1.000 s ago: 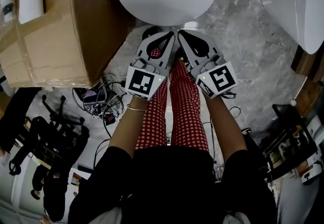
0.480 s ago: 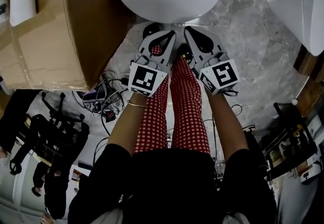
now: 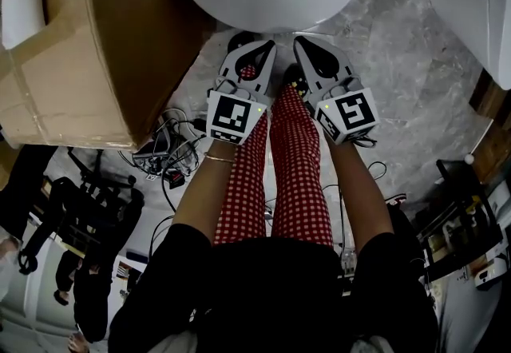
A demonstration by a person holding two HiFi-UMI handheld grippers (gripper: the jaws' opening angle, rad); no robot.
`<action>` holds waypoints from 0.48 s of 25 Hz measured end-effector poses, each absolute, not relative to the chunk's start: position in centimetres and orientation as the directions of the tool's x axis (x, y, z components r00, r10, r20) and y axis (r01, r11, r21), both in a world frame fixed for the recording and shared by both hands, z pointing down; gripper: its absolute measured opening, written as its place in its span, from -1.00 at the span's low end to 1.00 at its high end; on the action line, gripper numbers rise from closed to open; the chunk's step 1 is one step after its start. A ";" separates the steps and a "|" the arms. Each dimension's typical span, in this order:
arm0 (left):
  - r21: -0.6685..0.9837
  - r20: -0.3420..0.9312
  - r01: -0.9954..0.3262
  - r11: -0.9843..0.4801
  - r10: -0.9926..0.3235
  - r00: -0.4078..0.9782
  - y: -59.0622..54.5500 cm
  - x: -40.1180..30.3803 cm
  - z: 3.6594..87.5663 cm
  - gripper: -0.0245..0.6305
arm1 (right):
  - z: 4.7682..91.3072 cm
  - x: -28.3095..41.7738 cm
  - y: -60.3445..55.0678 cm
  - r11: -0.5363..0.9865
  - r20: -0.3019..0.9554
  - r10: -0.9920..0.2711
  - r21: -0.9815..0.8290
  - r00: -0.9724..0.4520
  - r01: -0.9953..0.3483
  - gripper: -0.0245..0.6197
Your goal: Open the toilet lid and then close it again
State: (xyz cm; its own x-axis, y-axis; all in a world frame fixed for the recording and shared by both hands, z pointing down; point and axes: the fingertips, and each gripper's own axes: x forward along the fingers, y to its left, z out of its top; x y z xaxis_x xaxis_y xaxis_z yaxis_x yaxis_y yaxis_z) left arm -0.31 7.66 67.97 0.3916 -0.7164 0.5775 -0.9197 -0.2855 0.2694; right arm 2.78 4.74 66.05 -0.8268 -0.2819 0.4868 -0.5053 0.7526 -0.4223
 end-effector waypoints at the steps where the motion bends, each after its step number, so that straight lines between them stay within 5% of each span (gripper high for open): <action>1: 0.268 0.583 -0.922 -0.281 -0.714 0.387 7.7 -0.5 68.4 -0.92 | 66.4 2.8 4.7 0.749 0.489 -0.283 -0.425 -0.825 -0.509 -0.87; 12: 0.269 0.607 -0.926 -0.265 -0.700 0.376 8.3 -1.1 70.6 -0.92 | 69.0 3.2 5.3 0.748 0.502 -0.274 -0.424 -0.820 -0.510 -0.86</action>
